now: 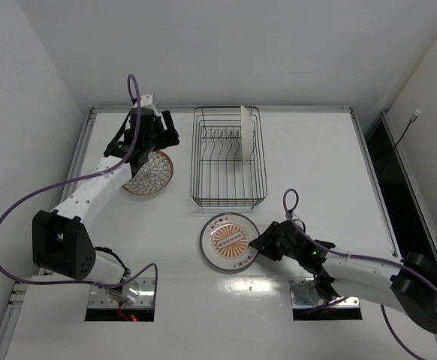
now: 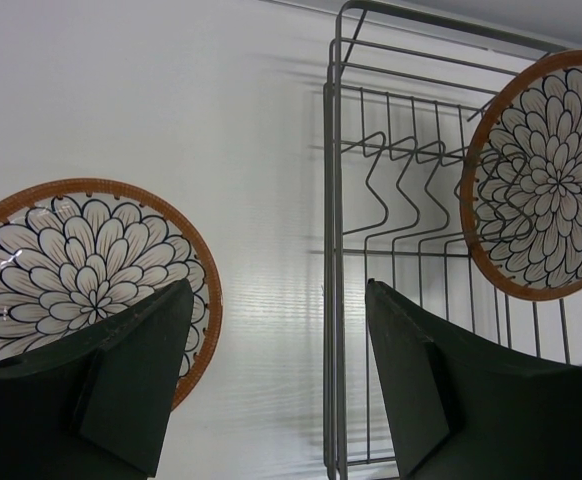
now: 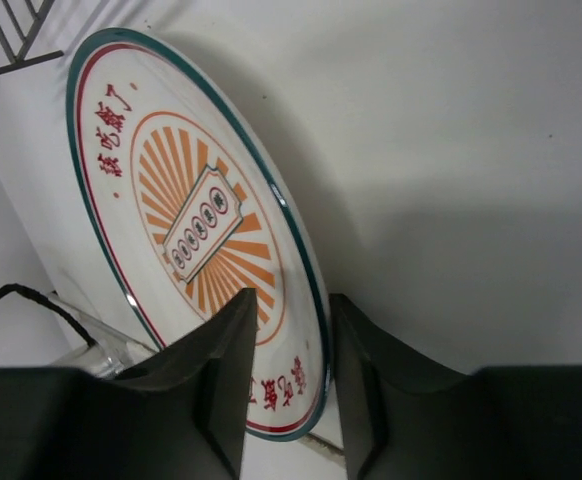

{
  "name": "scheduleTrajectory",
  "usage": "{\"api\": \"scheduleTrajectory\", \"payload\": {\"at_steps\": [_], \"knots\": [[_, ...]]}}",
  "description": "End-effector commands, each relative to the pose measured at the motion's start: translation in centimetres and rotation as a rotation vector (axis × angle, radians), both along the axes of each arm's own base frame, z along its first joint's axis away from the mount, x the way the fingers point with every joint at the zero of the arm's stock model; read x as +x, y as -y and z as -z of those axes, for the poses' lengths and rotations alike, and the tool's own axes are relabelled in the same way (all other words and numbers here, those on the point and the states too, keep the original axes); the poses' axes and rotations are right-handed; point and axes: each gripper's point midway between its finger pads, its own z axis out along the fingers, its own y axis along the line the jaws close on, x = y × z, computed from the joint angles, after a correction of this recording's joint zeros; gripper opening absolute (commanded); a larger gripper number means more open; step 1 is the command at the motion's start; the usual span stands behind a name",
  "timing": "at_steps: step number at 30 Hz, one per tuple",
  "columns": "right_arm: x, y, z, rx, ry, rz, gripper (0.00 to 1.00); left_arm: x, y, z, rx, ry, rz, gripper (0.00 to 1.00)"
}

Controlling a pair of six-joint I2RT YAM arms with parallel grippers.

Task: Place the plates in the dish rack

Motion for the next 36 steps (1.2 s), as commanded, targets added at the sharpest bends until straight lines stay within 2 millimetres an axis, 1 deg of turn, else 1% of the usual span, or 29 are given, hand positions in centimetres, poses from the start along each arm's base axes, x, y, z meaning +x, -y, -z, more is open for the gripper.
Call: {"api": "scheduleTrajectory", "payload": {"at_steps": [1, 3, 4, 6, 7, 11, 12, 13, 15, 17, 18, 19, 21, 22, 23, 24, 25, 26, 27, 28, 29, 30, 31, 32, 33, 34, 35, 36], "knots": [[-4.5, 5.7, 6.7, -0.195, -0.131, 0.000, 0.29, 0.4, 0.2, -0.6, -0.001, 0.032, 0.006, 0.67], [-4.5, 5.7, 6.7, -0.195, -0.131, 0.000, 0.24, 0.4, 0.2, -0.6, -0.001, 0.032, 0.006, 0.67], [-4.4, 5.5, 6.5, -0.188, -0.125, 0.000, 0.18, 0.4, 0.2, -0.6, -0.001, 0.032, 0.006, 0.67], [-4.3, 5.6, 6.5, -0.193, -0.120, 0.006, 0.13, 0.4, 0.2, -0.6, -0.001, 0.032, 0.006, 0.67], [-4.3, 5.6, 6.5, -0.193, -0.120, 0.006, 0.09, 0.4, 0.2, -0.6, -0.001, 0.032, 0.006, 0.67], [-4.3, 5.7, 6.6, -0.209, -0.118, -0.008, 0.00, 0.4, 0.2, -0.6, -0.001, 0.032, 0.006, 0.67], [-4.6, 6.0, 6.7, -0.227, -0.134, -0.009, 0.00, 0.4, 0.2, -0.6, -0.001, 0.032, 0.006, 0.67], [-4.5, 5.7, 6.4, -0.226, -0.125, -0.024, 0.00, 0.4, 0.2, -0.6, -0.001, 0.032, 0.006, 0.67], [-4.9, 6.1, 6.5, -0.257, -0.144, -0.034, 0.00, 0.4, 0.2, -0.6, -0.001, 0.032, 0.006, 0.67], [-4.7, 5.4, 5.5, -0.241, -0.117, -0.063, 0.00, 0.4, 0.2, -0.6, -0.001, 0.032, 0.006, 0.67], [-5.1, 5.8, 5.4, -0.267, -0.130, -0.073, 0.00, 0.4, 0.2, -0.6, -0.001, 0.032, 0.006, 0.67], [-5.2, 5.6, 5.0, -0.264, -0.124, -0.087, 0.00, 0.4, 0.2, -0.6, -0.001, 0.032, 0.006, 0.67], [-4.3, 4.5, 2.8, -0.225, -0.047, -0.115, 0.00, 0.4, 0.2, -0.6, -0.001, 0.032, 0.006, 0.67], [-4.2, 4.2, 1.5, -0.222, -0.020, -0.142, 0.00, 0.4, 0.0, -0.6, 0.003, 0.033, -0.002, 0.67], [-4.7, 4.8, 1.9, -0.248, -0.045, -0.145, 0.00, 0.4, 0.0, -0.6, 0.003, 0.033, -0.002, 0.67], [-4.2, 4.2, 0.3, -0.233, -0.006, -0.162, 0.00, 0.4, 0.0, -0.6, 0.003, 0.033, -0.002, 0.67], [-4.7, 4.6, 0.2, -0.266, -0.021, -0.186, 0.00, 0.4, 0.0, -0.6, 0.003, 0.033, -0.002, 0.67], [-4.7, 4.4, -0.3, -0.273, -0.012, -0.206, 0.00, 0.4, 0.0, -0.6, 0.003, 0.033, -0.002, 0.67], [-4.3, 3.9, -1.8, -0.263, 0.014, -0.218, 0.00, 0.4, 0.0, -0.6, 0.003, 0.033, -0.002, 0.67], [-4.7, 4.2, -1.9, -0.300, 0.009, -0.258, 0.00, 0.4, 0.0, -0.6, 0.003, 0.033, -0.002, 0.67], [-4.8, 4.1, -2.6, -0.307, 0.019, -0.280, 0.00, 0.4, 0.0, -0.6, 0.003, 0.033, -0.002, 0.67], [-4.4, 3.4, -4.5, -0.303, 0.059, -0.295, 0.00, 0.5, -0.2, -0.6, 0.007, 0.034, -0.010, 0.67], [-4.6, 4.3, -4.7, -0.359, 0.057, -0.306, 0.00, 0.5, -0.2, -0.6, 0.007, 0.034, -0.010, 0.67], [-4.2, 3.6, -7.0, -0.344, 0.100, -0.314, 0.00, 0.5, -0.2, -0.6, 0.007, 0.034, -0.010, 0.67], [-3.8, 3.8, -8.0, -0.353, 0.112, -0.301, 0.00, 0.5, -0.2, -0.6, 0.007, 0.034, -0.010, 0.67], [-3.8, 4.6, -8.7, -0.402, 0.128, -0.305, 0.00, 0.5, -0.2, -0.6, 0.007, 0.034, -0.010, 0.67], [-3.1, 4.2, -11.4, -0.380, 0.173, -0.291, 0.00, 0.5, -0.2, -0.6, 0.007, 0.034, -0.010, 0.67], [-2.7, 4.5, -12.4, -0.409, 0.190, -0.273, 0.00, 0.5, -0.2, -0.6, 0.007, 0.034, -0.010, 0.67]]}}
